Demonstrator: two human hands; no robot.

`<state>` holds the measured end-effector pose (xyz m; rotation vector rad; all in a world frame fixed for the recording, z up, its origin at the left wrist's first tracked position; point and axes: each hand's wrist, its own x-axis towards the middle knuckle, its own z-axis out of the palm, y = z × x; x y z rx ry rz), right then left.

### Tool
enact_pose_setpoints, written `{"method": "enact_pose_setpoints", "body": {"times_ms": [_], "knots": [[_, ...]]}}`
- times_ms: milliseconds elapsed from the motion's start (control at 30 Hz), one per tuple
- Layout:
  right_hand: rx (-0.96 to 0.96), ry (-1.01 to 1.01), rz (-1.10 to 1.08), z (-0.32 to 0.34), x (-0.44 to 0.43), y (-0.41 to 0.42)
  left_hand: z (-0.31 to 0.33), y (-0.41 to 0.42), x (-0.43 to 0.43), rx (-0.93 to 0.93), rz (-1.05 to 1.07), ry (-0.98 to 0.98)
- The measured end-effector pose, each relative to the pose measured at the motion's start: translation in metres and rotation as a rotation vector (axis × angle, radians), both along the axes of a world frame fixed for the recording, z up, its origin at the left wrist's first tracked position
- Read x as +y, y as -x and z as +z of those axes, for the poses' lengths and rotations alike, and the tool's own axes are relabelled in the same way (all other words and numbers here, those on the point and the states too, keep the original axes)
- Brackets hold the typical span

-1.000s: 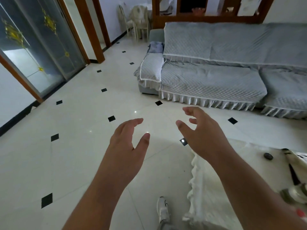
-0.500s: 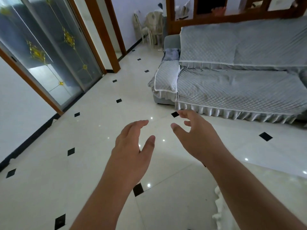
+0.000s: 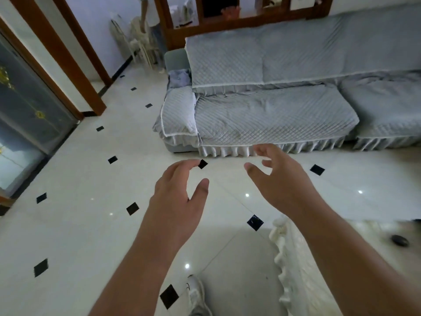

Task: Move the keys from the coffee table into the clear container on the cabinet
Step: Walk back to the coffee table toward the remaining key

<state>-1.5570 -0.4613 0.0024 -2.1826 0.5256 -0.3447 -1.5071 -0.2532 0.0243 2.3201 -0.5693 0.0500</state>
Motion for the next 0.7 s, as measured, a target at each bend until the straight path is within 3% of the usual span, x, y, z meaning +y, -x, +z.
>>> {"method": "enact_pose_setpoints", "body": {"times_ms": [400,700], "knots": [[0.079,0.021,-0.495,-0.018,-0.062,-0.051,-0.017,-0.143,-0.115,-0.047,-0.447,-0.027],[0.165,-0.094,-0.891,-0.071,-0.076,-0.019,-0.059,-0.171,-0.203,0.02,-0.828,-0.126]]}}
